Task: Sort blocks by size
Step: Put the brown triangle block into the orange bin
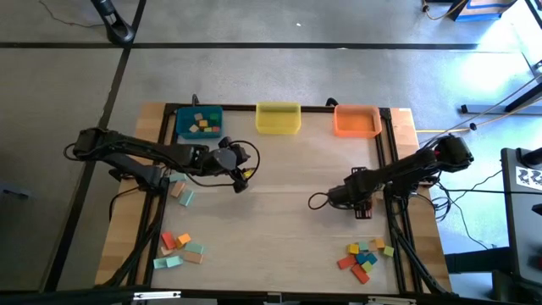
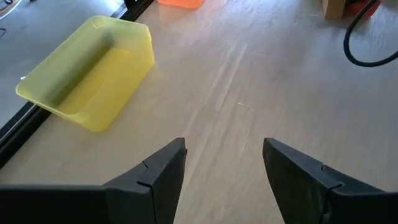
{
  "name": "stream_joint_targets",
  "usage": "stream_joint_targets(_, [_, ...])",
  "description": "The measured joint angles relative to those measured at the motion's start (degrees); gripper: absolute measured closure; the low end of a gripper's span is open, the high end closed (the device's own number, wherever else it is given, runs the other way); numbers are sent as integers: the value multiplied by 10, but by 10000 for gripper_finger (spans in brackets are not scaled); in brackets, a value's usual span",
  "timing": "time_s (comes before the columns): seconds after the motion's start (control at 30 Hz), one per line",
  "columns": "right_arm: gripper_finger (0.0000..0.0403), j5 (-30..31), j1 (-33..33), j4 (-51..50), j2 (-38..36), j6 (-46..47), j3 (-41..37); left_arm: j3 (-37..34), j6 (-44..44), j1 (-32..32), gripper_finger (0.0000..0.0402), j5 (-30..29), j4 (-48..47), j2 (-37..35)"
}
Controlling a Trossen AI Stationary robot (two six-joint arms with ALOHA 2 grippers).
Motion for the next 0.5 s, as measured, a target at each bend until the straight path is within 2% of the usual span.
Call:
stream_joint_targets(0.3, [149, -5, 0, 40, 0, 3, -28, 0, -2, 0, 199, 0, 1, 0])
stream_joint_targets(0.4, [176, -5, 0, 41, 0, 4, -28, 0, -2, 0, 199, 0, 1, 0])
stream_joint_targets(0.5, [228, -4, 0, 50, 0, 5, -28, 0, -2, 0, 199, 0, 2, 0])
